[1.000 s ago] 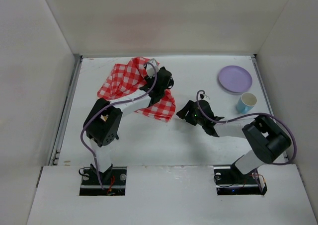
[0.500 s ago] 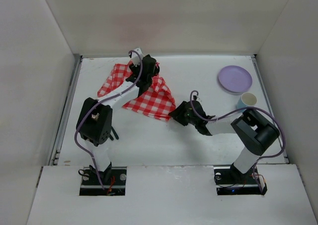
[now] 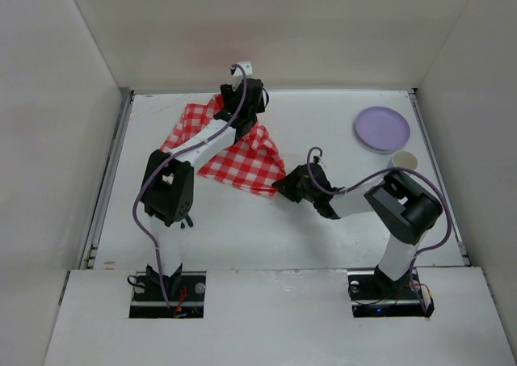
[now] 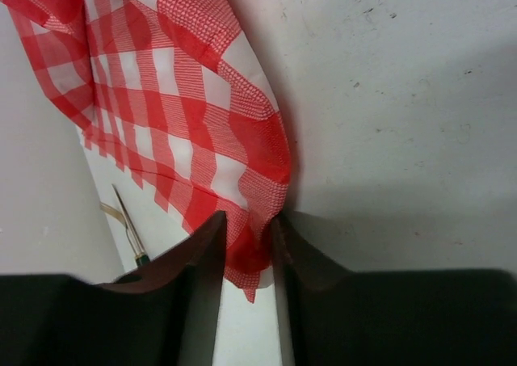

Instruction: Set the dinner table for one person

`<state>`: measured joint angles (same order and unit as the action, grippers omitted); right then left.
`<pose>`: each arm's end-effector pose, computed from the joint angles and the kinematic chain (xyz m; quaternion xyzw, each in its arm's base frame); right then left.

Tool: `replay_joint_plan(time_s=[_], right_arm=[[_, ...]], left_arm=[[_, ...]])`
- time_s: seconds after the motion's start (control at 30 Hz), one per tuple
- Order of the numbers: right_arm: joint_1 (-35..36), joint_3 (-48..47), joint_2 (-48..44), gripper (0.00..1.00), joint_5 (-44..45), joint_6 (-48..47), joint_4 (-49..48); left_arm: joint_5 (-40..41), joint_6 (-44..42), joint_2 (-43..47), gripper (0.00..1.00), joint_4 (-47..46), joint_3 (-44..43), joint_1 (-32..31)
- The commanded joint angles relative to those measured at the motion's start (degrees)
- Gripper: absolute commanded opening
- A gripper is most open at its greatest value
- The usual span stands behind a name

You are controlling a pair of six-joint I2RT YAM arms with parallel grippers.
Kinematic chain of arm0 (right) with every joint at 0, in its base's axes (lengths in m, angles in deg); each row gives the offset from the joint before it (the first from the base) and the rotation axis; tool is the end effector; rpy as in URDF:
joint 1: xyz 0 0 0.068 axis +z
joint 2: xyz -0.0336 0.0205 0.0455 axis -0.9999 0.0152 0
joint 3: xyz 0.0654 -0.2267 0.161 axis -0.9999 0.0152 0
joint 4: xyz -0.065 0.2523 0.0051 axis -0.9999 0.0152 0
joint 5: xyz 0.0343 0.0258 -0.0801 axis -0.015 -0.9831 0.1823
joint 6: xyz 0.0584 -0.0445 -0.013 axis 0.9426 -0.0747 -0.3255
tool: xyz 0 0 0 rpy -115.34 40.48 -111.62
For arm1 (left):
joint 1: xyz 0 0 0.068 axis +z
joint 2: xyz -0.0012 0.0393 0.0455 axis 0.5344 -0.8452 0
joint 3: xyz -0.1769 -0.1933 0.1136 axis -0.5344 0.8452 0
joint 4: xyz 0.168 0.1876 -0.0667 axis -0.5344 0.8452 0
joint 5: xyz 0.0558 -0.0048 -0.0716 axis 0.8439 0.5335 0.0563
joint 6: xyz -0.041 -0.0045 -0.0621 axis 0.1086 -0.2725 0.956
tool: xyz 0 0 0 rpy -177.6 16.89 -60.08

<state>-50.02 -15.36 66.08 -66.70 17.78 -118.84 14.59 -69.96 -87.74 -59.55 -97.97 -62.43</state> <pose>0.2773 0.2199 0.1207 0.2658 0.8346 0.3807 0.2965 0.4450 -0.2206 0.3108 -0.0700 0.7874 -0.0290 0.6118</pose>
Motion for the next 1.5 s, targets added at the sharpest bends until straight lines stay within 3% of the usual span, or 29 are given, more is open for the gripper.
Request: replay_joint_plan(time_s=[0.0, 0.13, 0.23, 0.6, 0.83, 1.13, 1.27, 1.4, 1.47], right_arm=[[0.6, -0.5, 1.2, 0.29, -0.3, 1.2, -2.8], [0.5, -0.4, 1.3, 0.14, -0.4, 0.7, -3.2], [0.1, 0.5, 0.7, 0.10, 0.2, -0.4, -3.3], [-0.6, 2.4, -0.5, 0.10, -0.5, -1.8, -5.9], [-0.8, 3.6, -0.3, 0.10, -1.2, -1.9, -7.8], [-0.7, 4.8, -1.7, 0.10, -1.6, -2.2, -8.5], [-0.8, 5.0, -1.4, 0.10, -1.7, -2.2, -8.9], [-0.8, 4.6, -0.9, 0.10, -1.8, -2.2, -9.0], [-1.1, 4.1, -1.0, 0.10, -1.8, -2.5, -8.4]], left_arm=[[-2.3, -9.2, -3.8, 0.65, 2.5, -5.6, -0.9], [-4.7, -13.9, -8.8, 0.68, 6.6, -11.8, -1.3], [-5.6, -17.6, -12.4, 0.73, 9.3, -16.4, -1.5], [-3.8, -29.3, -22.3, 0.70, 14.2, -27.7, -2.7], [-2.9, -33.2, -26.2, 0.68, 14.0, -30.3, -2.3], [3.2, -40.2, -30.1, 0.63, 7.6, -31.9, -2.5], [6.3, -43.7, -30.9, 0.52, 3.3, -30.7, -2.4], [8.1, -43.9, -30.4, 0.20, 1.5, -29.3, -2.1], [8.9, -42.8, -29.4, 0.12, 1.1, -29.1, -2.3]])
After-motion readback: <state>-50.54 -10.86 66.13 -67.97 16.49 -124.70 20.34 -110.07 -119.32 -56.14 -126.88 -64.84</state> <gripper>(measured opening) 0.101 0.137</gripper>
